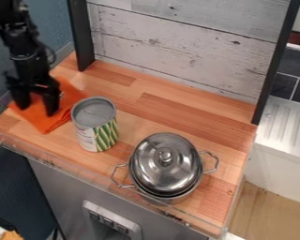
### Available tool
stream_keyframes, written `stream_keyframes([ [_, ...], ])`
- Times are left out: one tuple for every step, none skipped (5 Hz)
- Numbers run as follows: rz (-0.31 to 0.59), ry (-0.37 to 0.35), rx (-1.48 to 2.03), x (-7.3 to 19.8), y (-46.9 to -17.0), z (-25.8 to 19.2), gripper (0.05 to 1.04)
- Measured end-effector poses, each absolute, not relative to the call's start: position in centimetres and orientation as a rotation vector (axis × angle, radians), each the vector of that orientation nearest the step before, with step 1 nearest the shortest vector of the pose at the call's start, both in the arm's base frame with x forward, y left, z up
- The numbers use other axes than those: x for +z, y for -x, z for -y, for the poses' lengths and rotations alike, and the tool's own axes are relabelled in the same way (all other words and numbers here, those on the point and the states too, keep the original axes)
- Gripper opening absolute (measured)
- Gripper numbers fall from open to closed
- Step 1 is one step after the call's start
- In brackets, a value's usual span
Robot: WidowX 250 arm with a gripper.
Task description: Move the orange cloth to the top right corner of the table
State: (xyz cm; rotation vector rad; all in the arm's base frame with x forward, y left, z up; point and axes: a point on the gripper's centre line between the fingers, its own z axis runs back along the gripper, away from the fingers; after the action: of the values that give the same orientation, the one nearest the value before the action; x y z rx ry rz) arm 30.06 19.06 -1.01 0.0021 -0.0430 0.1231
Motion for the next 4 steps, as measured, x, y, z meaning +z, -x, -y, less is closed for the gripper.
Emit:
stream_keyframes([
  [0.066, 0.053, 0.086, -1.0, -33.1, -14.8, 1.001],
  [0.051, 0.101, 0.064, -0.9, -35.2, -10.2, 1.000],
  [0.015, 0.093, 0.116, -1.0, -36.2, -7.6, 1.000],
  [-0.019, 0.070, 0.208, -1.1, -36.6, -5.9, 1.001],
])
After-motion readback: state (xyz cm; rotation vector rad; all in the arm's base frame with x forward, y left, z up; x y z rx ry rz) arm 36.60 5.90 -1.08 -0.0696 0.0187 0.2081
